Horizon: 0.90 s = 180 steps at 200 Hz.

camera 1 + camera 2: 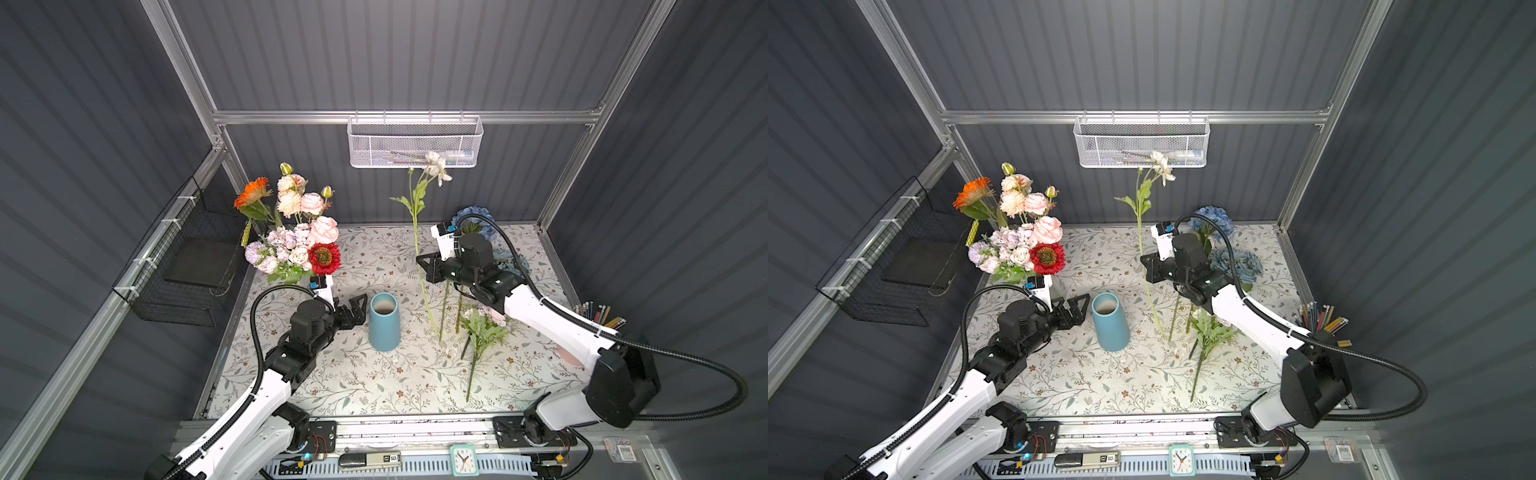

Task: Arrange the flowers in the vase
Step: 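Lift the white flower stem upward out of the pile with right gripper, then carry the white flower stem over the teal vase with right gripper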

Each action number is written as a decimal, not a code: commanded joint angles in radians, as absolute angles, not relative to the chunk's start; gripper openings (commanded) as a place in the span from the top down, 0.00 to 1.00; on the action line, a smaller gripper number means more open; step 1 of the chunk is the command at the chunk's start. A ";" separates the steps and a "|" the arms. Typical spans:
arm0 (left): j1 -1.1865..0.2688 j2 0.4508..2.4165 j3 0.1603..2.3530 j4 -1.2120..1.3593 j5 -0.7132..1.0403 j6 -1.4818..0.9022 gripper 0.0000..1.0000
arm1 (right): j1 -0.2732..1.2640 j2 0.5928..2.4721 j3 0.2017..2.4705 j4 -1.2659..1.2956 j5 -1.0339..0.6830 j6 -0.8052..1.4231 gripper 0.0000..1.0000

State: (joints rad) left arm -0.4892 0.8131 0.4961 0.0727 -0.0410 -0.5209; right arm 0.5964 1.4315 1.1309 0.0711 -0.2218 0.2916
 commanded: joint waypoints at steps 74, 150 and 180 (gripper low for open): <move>-0.486 0.772 0.485 0.094 -0.061 -0.545 0.00 | 0.820 1.338 1.184 0.515 -0.152 -0.076 1.00; -0.486 0.709 0.476 0.039 -0.100 -0.545 0.00 | 0.887 1.394 1.181 0.815 -0.237 0.000 1.00; -0.486 0.712 0.481 0.034 -0.103 -0.539 0.00 | 0.899 1.384 1.169 0.821 -0.262 0.045 1.00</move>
State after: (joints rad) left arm -0.4892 0.7181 0.4942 0.0574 -0.0868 -0.5358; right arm 0.8864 1.3960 1.1599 0.7448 -0.2234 -0.0086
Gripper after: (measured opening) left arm 0.997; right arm 0.052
